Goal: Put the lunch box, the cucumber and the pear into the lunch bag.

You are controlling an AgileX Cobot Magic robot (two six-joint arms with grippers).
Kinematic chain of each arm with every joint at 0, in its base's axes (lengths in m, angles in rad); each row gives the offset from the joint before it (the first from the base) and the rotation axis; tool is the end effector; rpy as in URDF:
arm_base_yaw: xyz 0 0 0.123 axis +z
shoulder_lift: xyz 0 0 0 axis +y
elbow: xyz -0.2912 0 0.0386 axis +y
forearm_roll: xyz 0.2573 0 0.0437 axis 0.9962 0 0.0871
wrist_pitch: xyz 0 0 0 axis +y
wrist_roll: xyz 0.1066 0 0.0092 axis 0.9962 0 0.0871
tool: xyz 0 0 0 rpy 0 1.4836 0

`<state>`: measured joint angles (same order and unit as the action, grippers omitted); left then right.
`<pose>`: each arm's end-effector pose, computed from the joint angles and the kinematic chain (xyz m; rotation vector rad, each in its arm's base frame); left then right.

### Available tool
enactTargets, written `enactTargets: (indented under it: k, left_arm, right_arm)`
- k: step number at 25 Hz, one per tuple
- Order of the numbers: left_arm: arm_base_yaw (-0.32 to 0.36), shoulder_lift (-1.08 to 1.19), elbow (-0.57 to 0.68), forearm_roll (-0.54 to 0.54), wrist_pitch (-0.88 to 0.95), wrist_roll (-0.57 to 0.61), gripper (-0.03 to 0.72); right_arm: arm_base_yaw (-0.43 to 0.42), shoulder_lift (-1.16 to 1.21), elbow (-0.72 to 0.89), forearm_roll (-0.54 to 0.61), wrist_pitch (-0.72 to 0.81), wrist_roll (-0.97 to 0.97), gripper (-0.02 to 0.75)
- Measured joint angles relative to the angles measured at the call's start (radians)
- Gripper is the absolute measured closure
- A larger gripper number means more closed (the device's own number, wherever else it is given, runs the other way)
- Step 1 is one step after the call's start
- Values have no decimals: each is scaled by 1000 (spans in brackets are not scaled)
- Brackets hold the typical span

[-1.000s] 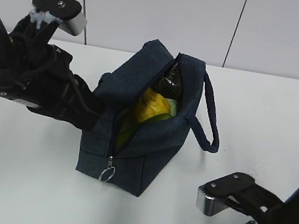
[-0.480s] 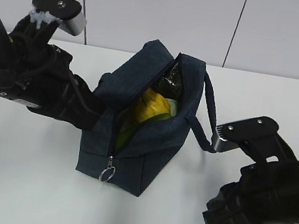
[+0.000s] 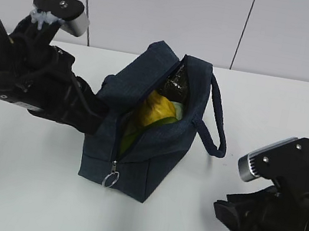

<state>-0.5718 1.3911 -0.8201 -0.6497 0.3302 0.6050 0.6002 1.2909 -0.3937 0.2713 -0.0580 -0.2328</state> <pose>0.2432 -0.1815 0.2425 0.7427 2.2422 -0.5220 0.1901 0.1281 0.1664 -0.6427 2.2545 0.3009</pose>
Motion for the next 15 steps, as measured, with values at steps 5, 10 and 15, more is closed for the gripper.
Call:
enactTargets:
  k: [5,10,15]
  left_arm:
    - [0,0,0,0,-6,0,686]
    - [0,0,0,-1,-6,0,686]
    - [0,0,0,-1,-6,0,686]
  right_arm:
    - [117,-4,70,-86,-177,115,536]
    - [133,-4,149,-347,-383,433,536]
    - [137,17,223,-440,-637,565,536]
